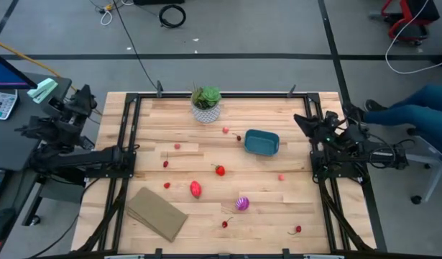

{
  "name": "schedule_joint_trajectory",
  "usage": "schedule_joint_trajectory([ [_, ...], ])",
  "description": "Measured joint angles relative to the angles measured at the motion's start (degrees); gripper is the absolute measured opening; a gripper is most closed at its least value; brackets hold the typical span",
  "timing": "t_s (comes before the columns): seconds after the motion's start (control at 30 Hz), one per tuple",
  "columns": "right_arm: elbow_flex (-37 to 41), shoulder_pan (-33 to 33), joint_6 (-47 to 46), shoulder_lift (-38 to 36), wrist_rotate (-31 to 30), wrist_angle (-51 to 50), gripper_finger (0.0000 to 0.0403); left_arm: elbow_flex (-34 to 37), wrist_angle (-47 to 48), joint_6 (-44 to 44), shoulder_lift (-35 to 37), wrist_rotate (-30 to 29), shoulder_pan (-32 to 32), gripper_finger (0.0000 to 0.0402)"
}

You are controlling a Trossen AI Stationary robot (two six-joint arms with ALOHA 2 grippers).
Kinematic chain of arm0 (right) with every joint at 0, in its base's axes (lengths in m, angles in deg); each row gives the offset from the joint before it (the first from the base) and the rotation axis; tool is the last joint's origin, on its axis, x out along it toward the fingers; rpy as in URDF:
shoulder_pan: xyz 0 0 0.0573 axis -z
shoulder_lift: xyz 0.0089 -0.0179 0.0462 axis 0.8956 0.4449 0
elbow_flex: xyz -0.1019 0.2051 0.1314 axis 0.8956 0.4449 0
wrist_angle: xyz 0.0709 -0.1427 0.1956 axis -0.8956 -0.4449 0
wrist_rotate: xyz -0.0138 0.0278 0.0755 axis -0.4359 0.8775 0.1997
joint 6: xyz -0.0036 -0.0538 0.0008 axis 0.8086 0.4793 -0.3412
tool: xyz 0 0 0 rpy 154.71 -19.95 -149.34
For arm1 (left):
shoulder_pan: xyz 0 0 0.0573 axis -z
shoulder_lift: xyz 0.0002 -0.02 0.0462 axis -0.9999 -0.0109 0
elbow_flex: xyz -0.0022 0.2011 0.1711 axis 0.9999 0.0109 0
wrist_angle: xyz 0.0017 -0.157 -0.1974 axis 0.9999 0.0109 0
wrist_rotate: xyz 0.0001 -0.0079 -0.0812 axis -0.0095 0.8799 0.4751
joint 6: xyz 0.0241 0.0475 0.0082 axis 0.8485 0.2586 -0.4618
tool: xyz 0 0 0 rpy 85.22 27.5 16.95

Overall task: Pick and placing Produce into tupperware
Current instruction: Put the bottom pink peach into the blue bin

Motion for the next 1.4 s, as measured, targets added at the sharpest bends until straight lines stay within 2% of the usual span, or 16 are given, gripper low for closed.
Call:
schedule_joint_trajectory([
  [0.13,0.0,0.0,-10.8,2.7,2.5,-1.0,0.0177,0.0,4.3,-0.4,0.0,0.0,0.0,0.0019],
  [0.23,0.0,-0.3,-14.1,7.8,11.2,3.5,0.0172,0.0,12.2,-2.7,-0.1,0.0,0.0,0.0019],
  [0.3,-0.4,-1.3,-15.0,13.2,16.5,9.1,0.0167,0.0,18.8,-8.0,-0.5,0.0,0.0,0.0021],
  [0.37,-3.6,-3.1,-15.3,20.3,18.2,13.3,0.0163,0.1,25.5,-12.5,-1.3,0.2,0.1,0.0024],
  [0.43,-10.0,-5.2,-14.3,27.8,19.0,13.2,0.016,0.1,30.2,-13.4,-2.5,2.7,0.1,0.0029],
  [0.53,-22.5,-8.0,-9.3,39.8,21.5,3.9,0.0158,0.0,35.8,-13.5,-5.4,4.8,0.1,0.0041],
  [0.7,-43.0,-13.3,2.3,59.6,22.0,-25.2,0.0158,0.0,39.2,-14.7,-11.5,8.0,0.1,0.0079],
  [0.8,-51.6,-15.9,6.0,70.4,22.1,-37.8,0.0157,0.0,39.2,-15.3,-15.1,10.4,0.1,0.0112],
  [0.9,-57.5,-16.7,4.2,79.5,22.0,-44.0,0.0157,0.0,39.1,-15.2,-18.1,11.3,0.1,0.0141],
  [1.0,-62.0,-16.7,-3.3,86.2,22.3,-47.3,0.0154,0.0,39.1,-15.2,-20.1,11.3,0.1,0.0159],
  [1.13,-64.7,-17.5,-6.5,91.6,28.3,-57.9,0.0147,0.0,39.2,-16.7,-21.6,11.4,0.1,0.0167],
  [1.27,-62.6,-20.2,-13.9,93.2,31.8,-69.9,0.0142,0.0,39.1,-19.2,-21.8,12.8,0.1,0.0162],
  [1.4,-57.0,-22.6,-29.9,91.4,31.1,-74.6,0.0143,0.0,39.1,-20.0,-21.8,13.2,0.1,0.0157],
])
